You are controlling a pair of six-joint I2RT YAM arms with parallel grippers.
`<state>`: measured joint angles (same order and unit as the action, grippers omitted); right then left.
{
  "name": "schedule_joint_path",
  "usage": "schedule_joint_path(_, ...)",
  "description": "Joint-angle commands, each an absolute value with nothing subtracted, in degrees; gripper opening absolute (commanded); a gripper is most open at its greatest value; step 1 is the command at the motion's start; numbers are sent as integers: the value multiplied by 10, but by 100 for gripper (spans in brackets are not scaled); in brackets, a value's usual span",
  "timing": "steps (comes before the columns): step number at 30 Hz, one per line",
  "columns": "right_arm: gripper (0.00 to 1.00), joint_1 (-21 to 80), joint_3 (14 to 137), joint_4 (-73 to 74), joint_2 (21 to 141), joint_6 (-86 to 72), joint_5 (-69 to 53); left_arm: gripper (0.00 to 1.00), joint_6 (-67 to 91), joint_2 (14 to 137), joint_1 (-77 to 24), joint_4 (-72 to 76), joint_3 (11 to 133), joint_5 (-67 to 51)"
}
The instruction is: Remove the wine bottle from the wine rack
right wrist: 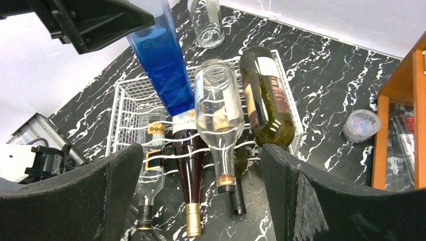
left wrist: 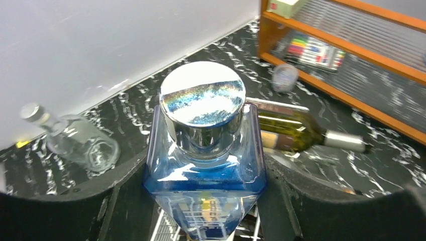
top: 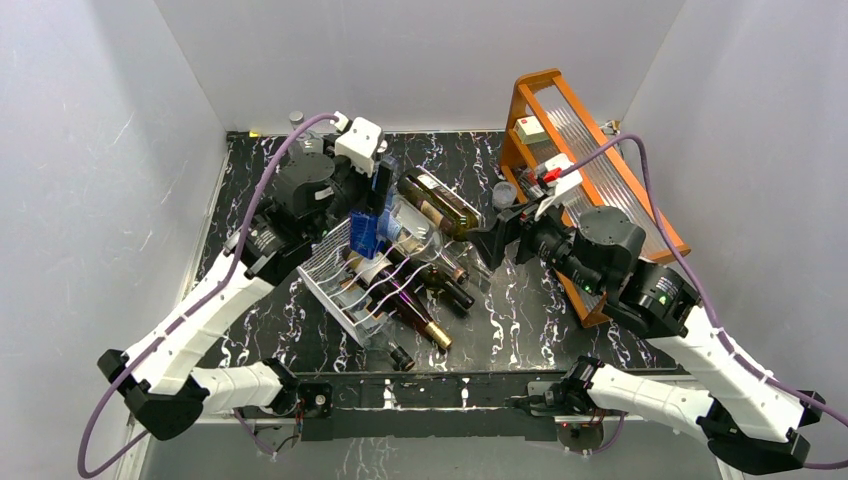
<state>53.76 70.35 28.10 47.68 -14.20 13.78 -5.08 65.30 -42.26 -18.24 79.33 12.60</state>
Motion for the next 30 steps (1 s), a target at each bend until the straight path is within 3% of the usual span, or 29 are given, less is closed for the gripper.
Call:
schedule_joint_path(1, 98, 540, 705, 247, 471, -113, 160, 0, -85, 653, -421, -88, 856, 246)
schedule_joint_path(9, 98, 540, 710, 249, 482, -110, 161, 0, -116, 709, -380, -114, 940, 264)
schedule_joint_path(18, 98, 540, 725, 251, 508, -105, 145, 0, -36, 777, -185, -214, 1057, 127)
schedule_joint_path(25, 98, 540, 734, 259, 523, -110, 134, 0, 26, 779, -32, -119, 996, 49)
schedule_joint_path(30, 98, 540, 737, 261, 535, -114, 136, 0, 69, 773, 62, 11, 888, -5)
